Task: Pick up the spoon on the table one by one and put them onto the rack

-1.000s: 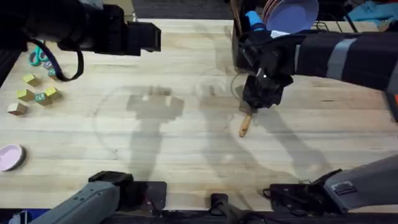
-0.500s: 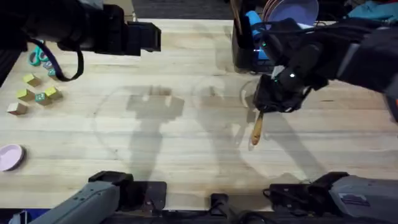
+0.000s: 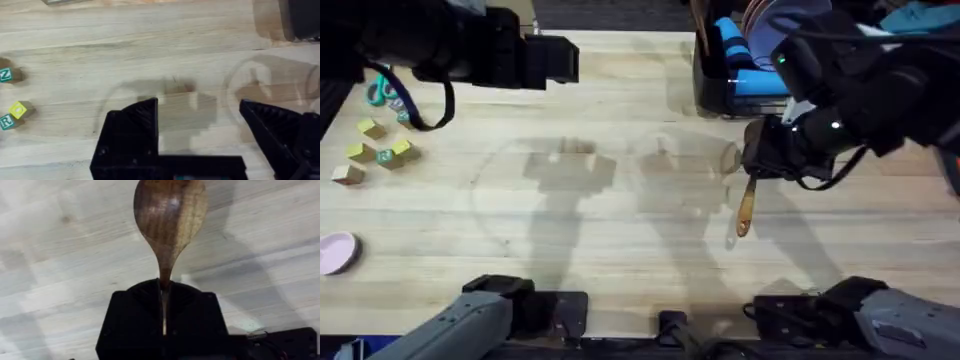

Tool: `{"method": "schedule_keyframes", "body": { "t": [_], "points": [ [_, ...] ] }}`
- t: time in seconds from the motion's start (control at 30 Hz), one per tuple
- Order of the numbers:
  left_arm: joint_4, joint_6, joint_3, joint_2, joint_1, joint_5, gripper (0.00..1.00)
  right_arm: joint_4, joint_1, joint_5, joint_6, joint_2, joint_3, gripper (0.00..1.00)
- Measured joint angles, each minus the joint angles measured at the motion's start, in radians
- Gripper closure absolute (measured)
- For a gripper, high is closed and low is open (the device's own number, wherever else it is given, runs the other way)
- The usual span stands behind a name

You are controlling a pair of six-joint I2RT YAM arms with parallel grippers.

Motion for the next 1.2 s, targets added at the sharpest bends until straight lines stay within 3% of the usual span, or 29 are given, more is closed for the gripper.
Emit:
{"method": "schedule_keyframes", "body": {
  "t": [0.33,0.57,0.6,0.7,1.2],
  "points": [
    [0.0,0.0,0.0,0.0,0.0,0.0,0.007,0.126,0.0,0.0,0.0,-0.086,0.0,0.968],
    [0.0,0.0,0.0,0.0,0.0,0.0,0.008,0.298,0.0,0.001,-0.006,-0.09,0.0,0.967],
    [0.0,0.0,0.0,0.0,0.0,0.0,0.007,0.4,0.0,0.005,-0.034,-0.09,0.0,0.968],
    [0.0,0.0,0.0,0.0,0.0,0.0,0.007,0.57,0.0,0.058,-0.094,-0.09,0.0,0.968],
    [0.0,0.0,0.0,0.0,0.0,0.0,0.007,0.996,0.0,0.274,-0.325,-0.089,0.0,0.967]
  ]
}}
